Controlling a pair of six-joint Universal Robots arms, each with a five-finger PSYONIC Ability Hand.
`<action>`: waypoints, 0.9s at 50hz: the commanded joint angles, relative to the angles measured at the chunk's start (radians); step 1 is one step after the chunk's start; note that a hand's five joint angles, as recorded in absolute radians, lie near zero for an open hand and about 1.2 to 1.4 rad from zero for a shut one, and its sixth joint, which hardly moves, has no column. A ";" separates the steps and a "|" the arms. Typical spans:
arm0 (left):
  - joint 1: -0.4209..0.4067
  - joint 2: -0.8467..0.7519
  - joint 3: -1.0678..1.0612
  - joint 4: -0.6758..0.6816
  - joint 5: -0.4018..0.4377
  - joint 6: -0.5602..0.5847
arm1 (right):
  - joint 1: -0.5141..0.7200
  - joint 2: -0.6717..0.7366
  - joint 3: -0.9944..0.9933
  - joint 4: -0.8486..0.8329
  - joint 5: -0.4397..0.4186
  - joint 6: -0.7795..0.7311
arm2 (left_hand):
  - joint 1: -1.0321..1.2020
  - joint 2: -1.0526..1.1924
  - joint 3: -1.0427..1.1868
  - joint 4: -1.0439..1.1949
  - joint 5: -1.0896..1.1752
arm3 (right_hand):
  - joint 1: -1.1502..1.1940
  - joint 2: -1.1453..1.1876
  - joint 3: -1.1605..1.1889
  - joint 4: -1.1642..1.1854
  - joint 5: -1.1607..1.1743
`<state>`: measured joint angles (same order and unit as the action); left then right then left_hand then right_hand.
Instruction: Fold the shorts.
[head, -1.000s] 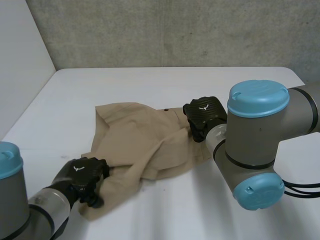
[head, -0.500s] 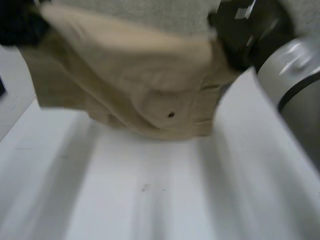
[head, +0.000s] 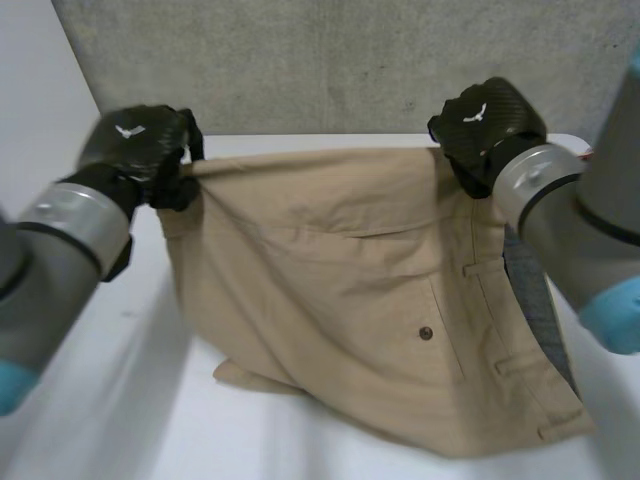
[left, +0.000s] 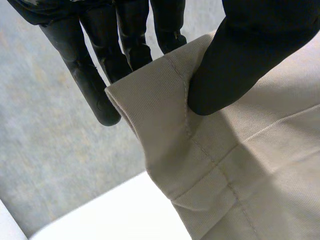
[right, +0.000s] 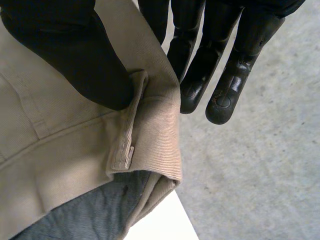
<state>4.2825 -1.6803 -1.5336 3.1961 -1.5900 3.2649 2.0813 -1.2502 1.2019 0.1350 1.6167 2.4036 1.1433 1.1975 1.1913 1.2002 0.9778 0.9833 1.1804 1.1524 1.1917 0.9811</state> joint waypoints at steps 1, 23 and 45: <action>-0.012 -0.167 0.251 0.094 -0.024 0.001 | -0.003 0.083 -0.083 -0.288 0.028 0.029 | 0.253 0.199 0.205 0.196 0.244 | 0.413 0.216 0.244 0.205 0.241; -0.046 0.198 -0.104 0.137 -0.070 0.001 | -0.001 -0.064 -0.038 0.067 0.065 0.042 | 0.253 0.199 0.205 0.196 0.244 | 0.413 0.216 0.244 0.205 0.241; -0.029 -0.030 -0.240 0.146 -0.001 -0.004 | -0.016 0.133 0.033 0.105 0.006 0.077 | 0.253 0.199 0.205 0.196 0.244 | 0.413 0.216 0.244 0.205 0.241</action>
<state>4.2527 -1.4528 -1.7933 3.3428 -1.5846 3.2613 2.0763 -1.2970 1.2579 0.2914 1.6454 2.4540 1.1433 1.2006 1.1936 1.2039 0.9779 0.9833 1.1804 1.1523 1.1917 0.9810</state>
